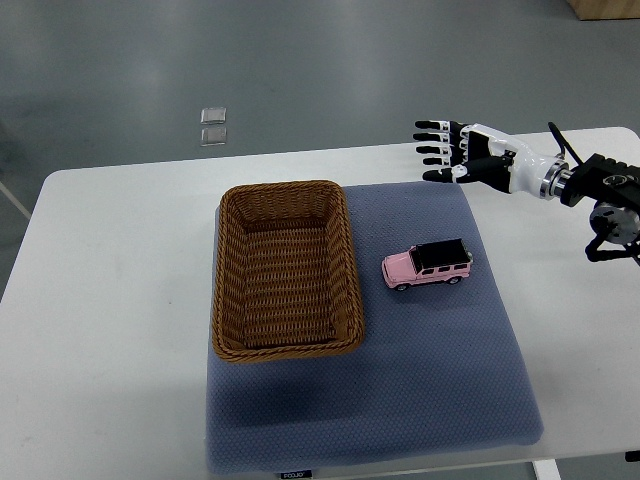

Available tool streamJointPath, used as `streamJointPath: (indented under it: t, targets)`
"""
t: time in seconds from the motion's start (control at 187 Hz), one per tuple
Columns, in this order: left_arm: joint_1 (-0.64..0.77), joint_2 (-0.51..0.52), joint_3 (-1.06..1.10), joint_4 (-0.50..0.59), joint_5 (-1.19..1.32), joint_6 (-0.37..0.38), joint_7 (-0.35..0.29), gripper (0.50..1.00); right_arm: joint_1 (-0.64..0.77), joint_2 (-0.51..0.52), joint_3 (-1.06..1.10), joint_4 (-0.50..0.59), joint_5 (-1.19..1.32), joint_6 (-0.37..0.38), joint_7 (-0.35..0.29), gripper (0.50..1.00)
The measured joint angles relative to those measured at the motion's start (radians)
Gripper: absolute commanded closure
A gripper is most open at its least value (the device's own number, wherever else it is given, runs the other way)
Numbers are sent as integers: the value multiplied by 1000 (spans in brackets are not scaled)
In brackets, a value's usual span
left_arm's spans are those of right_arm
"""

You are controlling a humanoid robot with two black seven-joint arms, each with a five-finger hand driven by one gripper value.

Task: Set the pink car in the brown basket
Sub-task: 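Lower the right hand over the pink car and close fingers around it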

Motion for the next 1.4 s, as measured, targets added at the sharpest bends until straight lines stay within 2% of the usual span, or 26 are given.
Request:
streamJointPath:
  t: [0.235, 0.401, 0.557, 0.685, 0.904, 1.252, 1.402]
  targets:
    - [0, 0, 0, -1, 0, 0, 0, 500, 27, -40, -8, 54, -324, 0, 107, 574]
    - [0, 0, 0, -1, 0, 0, 0, 500, 39, -81, -16, 142, -498, 0, 138, 574]
    - [0, 0, 0, -1, 0, 0, 0, 500, 49, -88, -52, 164, -610, 0, 168, 576]
    - [0, 0, 0, -1, 0, 0, 0, 500, 50, -87, -76, 165, -642, -7, 188, 574]
    - [0, 0, 0, -1, 0, 0, 0, 500, 47, -84, -155, 165, -654, -98, 218, 576]
    - [0, 0, 0, -1, 0, 0, 0, 500, 31, -72, -195, 165, -654, -141, 221, 576]
    - [0, 0, 0, -1, 0, 0, 0, 500, 26, -70, -229, 165, -654, -185, 221, 579]
